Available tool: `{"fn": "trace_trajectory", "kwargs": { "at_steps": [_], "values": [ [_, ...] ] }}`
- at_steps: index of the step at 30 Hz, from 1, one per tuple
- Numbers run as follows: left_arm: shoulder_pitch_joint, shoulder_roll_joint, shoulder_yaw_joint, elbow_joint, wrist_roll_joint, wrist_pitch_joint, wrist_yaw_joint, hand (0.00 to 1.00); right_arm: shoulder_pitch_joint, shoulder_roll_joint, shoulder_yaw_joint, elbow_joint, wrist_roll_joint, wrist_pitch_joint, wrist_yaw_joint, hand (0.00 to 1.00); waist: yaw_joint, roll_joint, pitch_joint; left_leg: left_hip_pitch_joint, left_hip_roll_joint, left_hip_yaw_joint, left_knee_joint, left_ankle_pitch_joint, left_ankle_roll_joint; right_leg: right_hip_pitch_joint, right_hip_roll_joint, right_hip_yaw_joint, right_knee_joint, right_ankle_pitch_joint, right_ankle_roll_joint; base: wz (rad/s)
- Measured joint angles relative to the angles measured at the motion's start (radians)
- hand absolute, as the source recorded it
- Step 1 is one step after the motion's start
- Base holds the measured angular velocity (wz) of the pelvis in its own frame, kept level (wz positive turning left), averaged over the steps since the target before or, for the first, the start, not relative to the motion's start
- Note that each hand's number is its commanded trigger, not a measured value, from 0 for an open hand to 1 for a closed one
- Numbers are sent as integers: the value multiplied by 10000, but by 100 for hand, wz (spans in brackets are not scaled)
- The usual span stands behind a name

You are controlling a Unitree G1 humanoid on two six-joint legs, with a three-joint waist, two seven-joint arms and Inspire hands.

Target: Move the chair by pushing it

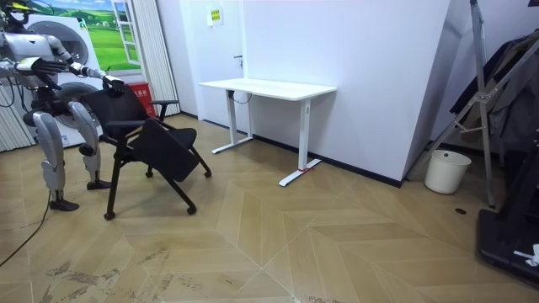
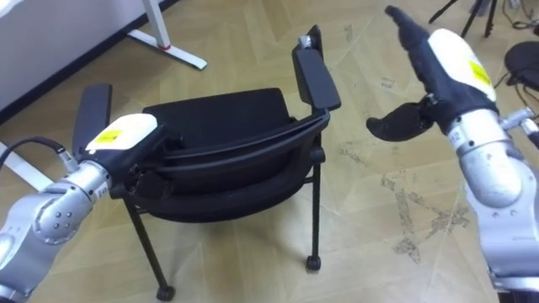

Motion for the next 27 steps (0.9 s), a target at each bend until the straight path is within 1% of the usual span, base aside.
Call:
{"fn": "trace_trajectory", "kwargs": {
  "at_steps": [7,13,20,23,24,26,27],
  "values": [
    [-109,27,1,3,-16,14,-224,100,-33,-1,256,-26,-842,-26,945,0,6,-93,4,-8,-5,-87,30,0,0,110,0,-69,-1,0,-1,3],
    [-171,28,0,15,-70,87,-352,100,-294,-1,260,-54,-1128,-17,1572,0,-8,-99,7,-8,-5,-101,40,0,0,121,1,-87,2,0,0,0],
    [-195,27,-11,19,-74,71,-405,100,-465,1,303,-192,-1390,-21,1931,0,7,-125,11,6,-8,-134,48,0,0,151,3,-143,0,0,-1,0],
    [-255,29,-65,59,-74,54,-396,100,-723,1,694,-189,-1504,-22,1978,0,25,-133,16,18,-6,-135,41,0,0,119,13,-155,-17,2,-3,0],
    [-278,32,-118,84,-74,53,-360,100,-869,1,955,-189,-1525,-27,1976,0,33,-133,16,23,-6,-144,38,0,0,118,13,-175,-17,3,-5,3],
    [-405,32,-270,194,-75,11,-304,100,-997,4,1298,-189,-1521,-52,1958,0,149,-137,18,28,-6,-174,40,0,0,128,12,-232,-17,6,-7,2],
    [-552,32,-426,306,-75,-48,-243,100,-1003,9,1484,-189,-1522,-100,1923,0,270,-145,23,20,-6,-228,42,0,0,131,12,-297,-17,7,-9,7]
  ]
}}
